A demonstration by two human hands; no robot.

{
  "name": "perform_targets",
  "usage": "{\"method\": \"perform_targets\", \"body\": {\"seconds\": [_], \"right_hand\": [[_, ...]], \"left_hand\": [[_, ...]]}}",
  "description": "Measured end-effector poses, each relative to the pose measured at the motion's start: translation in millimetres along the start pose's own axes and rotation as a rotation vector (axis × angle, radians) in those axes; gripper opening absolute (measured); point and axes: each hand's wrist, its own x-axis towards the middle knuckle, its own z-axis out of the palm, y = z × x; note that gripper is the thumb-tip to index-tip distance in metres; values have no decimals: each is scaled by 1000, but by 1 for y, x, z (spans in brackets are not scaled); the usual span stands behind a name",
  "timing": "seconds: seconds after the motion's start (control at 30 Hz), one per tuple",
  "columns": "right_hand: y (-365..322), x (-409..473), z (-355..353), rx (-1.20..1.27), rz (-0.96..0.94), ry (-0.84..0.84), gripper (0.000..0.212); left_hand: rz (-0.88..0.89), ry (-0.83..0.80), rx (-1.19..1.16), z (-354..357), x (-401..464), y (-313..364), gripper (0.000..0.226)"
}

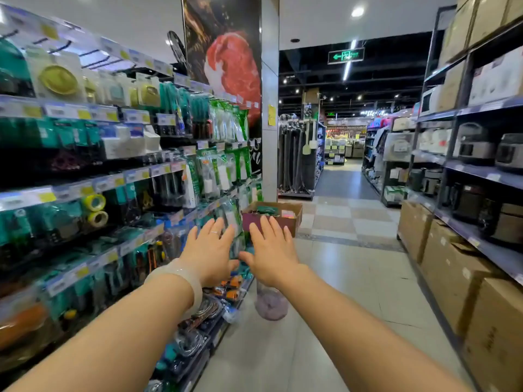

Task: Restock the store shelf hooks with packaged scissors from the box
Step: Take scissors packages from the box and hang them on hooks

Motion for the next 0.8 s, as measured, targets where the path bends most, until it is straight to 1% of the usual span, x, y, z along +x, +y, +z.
{"method": "perform_targets", "body": {"seconds": [0.13, 0.3, 0.57, 0.8], "right_hand": [[61, 59, 27, -31, 49, -95, 67], [124, 140, 63, -58, 59, -171, 67], [189, 261, 123, -46, 60, -242, 68], [243, 400, 169, -62, 92, -292, 67]], "left_hand": [[6, -109, -47, 41, 81, 19, 76], [34, -159, -55, 73, 177, 29, 75], [38, -234, -71, 129, 318, 17, 76], [50, -265, -116, 176, 476, -10, 76]]}}
